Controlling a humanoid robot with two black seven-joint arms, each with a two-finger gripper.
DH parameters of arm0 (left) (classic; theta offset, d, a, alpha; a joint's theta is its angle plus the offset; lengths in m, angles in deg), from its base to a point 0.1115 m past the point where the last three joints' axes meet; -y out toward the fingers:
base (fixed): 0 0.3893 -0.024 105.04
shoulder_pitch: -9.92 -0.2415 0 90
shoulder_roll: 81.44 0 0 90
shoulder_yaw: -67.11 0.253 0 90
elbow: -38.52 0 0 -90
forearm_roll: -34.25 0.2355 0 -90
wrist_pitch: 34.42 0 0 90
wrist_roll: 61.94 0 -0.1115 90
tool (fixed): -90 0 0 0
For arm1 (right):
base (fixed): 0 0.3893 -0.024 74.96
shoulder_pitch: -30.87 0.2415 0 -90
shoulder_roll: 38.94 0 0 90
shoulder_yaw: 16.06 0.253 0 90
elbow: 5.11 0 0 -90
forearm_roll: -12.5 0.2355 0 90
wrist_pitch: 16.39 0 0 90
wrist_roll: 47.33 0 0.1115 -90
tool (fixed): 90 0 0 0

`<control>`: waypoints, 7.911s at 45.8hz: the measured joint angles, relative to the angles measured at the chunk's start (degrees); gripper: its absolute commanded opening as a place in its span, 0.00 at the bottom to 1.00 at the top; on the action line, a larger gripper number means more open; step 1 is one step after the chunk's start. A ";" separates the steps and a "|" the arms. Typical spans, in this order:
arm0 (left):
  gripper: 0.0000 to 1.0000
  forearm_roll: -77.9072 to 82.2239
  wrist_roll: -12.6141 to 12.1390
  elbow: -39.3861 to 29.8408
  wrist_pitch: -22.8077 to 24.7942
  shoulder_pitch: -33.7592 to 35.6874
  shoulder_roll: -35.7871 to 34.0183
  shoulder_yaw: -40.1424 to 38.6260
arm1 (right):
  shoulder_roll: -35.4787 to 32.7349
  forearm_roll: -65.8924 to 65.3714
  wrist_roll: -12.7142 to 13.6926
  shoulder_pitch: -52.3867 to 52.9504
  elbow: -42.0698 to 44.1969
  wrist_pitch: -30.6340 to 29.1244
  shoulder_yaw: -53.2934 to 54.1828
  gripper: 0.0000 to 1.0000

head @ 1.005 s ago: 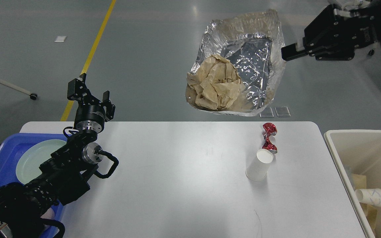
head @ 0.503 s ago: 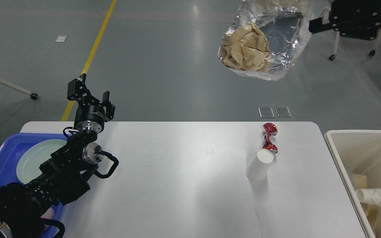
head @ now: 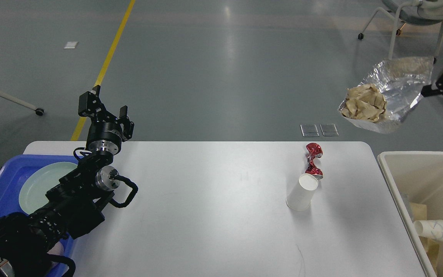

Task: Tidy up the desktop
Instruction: 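Lift the foil bag with the right gripper and drop it into the bin, then raise the right gripper up and away from the bin, then move the right gripper to the red can and grasp it, then lift the red can upward with the right gripper, then swing the red can over the white bin and release it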

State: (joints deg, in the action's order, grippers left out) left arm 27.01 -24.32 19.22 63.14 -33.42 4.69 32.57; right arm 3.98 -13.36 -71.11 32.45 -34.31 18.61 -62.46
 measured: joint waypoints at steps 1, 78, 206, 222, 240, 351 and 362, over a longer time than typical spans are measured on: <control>1.00 0.00 0.00 0.00 0.00 0.00 0.00 0.00 | -0.01 -0.04 0.01 -0.64 0.36 0.00 -0.63 0.00; 1.00 0.01 0.00 0.01 0.00 0.00 0.00 0.00 | 10.26 11.32 0.03 20.00 -27.13 21.98 -14.08 1.00; 1.00 0.01 0.00 -0.01 0.00 0.00 0.00 0.00 | 44.53 4.68 18.38 -30.57 4.90 55.32 -11.65 1.00; 1.00 0.01 0.00 0.00 0.00 0.00 0.00 0.00 | 46.26 4.59 20.43 -33.93 7.05 57.01 -11.50 1.00; 1.00 -0.01 0.00 0.01 0.00 0.00 0.00 0.00 | 47.27 4.50 22.28 -35.85 9.50 57.20 -11.67 0.98; 1.00 -0.01 0.00 0.05 0.00 0.00 0.00 0.00 | 17.69 10.44 22.90 39.92 -29.46 0.00 16.98 0.33; 1.00 0.00 0.00 0.02 0.00 0.00 0.00 0.00 | 17.73 11.98 23.50 40.83 -29.74 0.00 15.21 0.33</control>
State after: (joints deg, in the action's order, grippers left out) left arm 27.01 -24.32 19.25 63.13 -33.42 4.69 32.57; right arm 21.70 -1.38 -47.62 73.29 -64.04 18.61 -47.25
